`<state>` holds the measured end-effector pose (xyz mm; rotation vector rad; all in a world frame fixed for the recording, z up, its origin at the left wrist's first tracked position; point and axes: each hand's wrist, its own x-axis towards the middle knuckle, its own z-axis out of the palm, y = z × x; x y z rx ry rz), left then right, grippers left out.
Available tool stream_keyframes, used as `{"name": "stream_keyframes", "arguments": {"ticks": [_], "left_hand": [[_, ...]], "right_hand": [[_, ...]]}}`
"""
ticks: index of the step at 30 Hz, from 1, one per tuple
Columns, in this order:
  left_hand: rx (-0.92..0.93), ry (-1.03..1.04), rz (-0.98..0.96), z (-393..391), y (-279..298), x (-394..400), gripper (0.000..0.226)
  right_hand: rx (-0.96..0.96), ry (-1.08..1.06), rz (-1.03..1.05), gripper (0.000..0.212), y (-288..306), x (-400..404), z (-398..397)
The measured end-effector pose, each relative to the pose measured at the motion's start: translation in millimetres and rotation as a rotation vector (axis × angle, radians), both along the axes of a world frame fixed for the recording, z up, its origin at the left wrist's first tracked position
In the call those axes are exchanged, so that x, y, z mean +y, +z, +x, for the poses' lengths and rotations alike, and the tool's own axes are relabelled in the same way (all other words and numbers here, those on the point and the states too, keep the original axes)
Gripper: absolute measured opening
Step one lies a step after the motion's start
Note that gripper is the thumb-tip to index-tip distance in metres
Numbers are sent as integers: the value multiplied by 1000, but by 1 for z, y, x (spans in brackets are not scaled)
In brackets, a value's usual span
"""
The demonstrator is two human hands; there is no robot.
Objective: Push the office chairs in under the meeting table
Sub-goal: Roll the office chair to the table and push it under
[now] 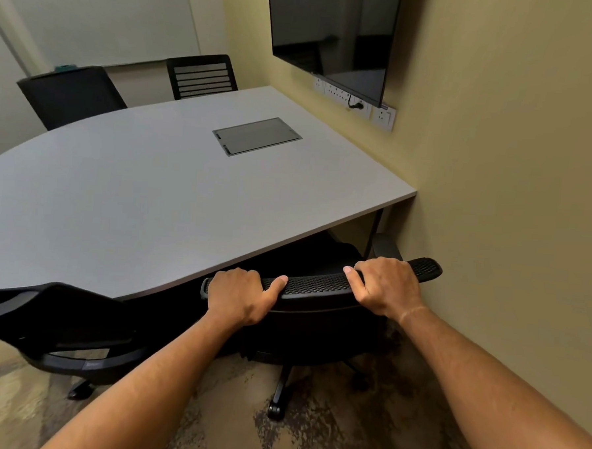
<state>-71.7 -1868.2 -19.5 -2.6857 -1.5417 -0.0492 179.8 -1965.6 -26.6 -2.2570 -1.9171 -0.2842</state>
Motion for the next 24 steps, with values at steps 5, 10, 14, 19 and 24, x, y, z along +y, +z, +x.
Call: {"name": "stream_keyframes", "arguments": {"ticks": [5, 10, 14, 19, 24], "left_hand": [[4, 22, 16, 15, -2, -2, 81], [-25, 49, 24, 33, -6, -4, 77], [-56, 64, 9, 47, -6, -1, 75], [-111, 114, 51, 58, -8, 1, 76], [-47, 199, 58, 68, -10, -2, 79]], "right_hand": [[-16, 53, 23, 56, -1, 12, 20], [-36, 94, 32, 56, -5, 25, 46], [-43, 121, 28, 57, -4, 35, 63], [-15, 160, 45, 58, -6, 46, 75], [-15, 232, 32, 59, -4, 51, 85]]}}
